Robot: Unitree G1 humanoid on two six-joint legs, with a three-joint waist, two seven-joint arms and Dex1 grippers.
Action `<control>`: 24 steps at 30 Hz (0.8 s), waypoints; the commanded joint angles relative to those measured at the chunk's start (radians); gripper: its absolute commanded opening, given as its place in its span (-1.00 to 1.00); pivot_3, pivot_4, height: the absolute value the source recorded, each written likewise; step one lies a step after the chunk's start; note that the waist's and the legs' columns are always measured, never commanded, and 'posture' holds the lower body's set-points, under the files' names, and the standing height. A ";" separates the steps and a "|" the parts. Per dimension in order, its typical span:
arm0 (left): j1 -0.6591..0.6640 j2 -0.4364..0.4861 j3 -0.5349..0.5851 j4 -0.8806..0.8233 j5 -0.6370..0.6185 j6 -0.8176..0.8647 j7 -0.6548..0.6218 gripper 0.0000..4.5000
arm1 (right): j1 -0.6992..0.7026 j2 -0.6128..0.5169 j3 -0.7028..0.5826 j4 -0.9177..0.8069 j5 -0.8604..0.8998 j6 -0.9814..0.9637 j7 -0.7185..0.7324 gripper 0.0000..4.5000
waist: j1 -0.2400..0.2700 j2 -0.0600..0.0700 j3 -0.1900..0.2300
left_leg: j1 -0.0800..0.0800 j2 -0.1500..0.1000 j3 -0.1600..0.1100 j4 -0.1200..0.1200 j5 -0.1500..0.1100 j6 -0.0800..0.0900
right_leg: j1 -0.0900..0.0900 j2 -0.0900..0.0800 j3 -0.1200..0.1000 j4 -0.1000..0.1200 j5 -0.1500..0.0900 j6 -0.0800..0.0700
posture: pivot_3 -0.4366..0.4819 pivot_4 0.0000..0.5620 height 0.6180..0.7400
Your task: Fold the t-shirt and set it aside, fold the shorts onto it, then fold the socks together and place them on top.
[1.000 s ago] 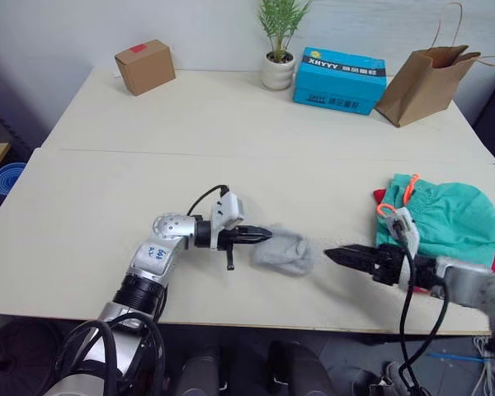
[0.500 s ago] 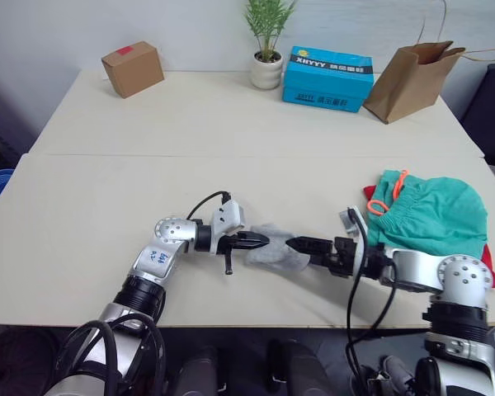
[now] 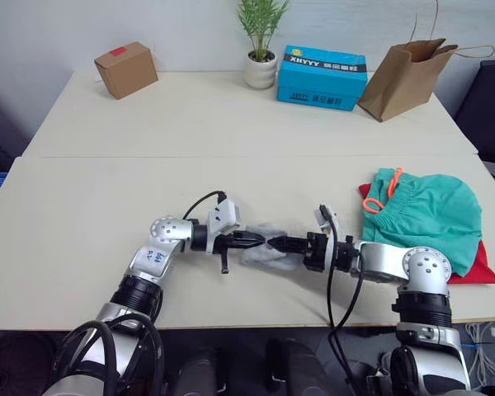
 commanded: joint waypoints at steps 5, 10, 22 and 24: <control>0.022 -0.002 0.071 -0.061 -0.087 0.069 0.005 -1.00 | 0.043 -0.066 -0.024 -0.059 0.194 0.000 0.010 -0.92 | 0.003 0.000 0.000 | 0.000 0.000 0.000 0.001 -0.001 0.002 | 0.001 0.000 0.000 0.000 0.000 0.000 | -0.05 -0.47 1.00; 0.041 0.029 0.130 -0.240 -0.232 0.278 -0.007 -0.76 | 0.156 -0.266 -0.038 -0.218 0.454 -0.082 0.050 -0.92 | 0.006 0.001 0.001 | -0.006 -0.001 -0.001 0.000 0.000 0.002 | -0.003 0.000 -0.001 -0.001 0.001 0.001 | -0.05 -0.47 1.00; 0.081 0.046 0.217 -0.409 -0.349 0.278 0.031 0.92 | 0.460 -0.526 -0.598 -0.255 0.470 -0.302 0.080 -0.92 | 0.034 0.001 0.001 | -0.008 -0.002 0.000 0.002 -0.001 0.004 | -0.003 0.000 0.001 -0.006 0.002 0.005 | -0.05 -0.47 1.00; 0.089 0.017 0.212 -0.449 -0.418 0.276 -0.029 1.00 | 0.485 -0.594 -0.639 -0.129 0.470 -0.310 0.046 -0.92 | 0.044 0.001 0.001 | -0.008 -0.002 0.000 0.002 -0.001 0.004 | -0.003 0.000 0.001 -0.007 0.003 0.005 | -0.05 -0.47 1.00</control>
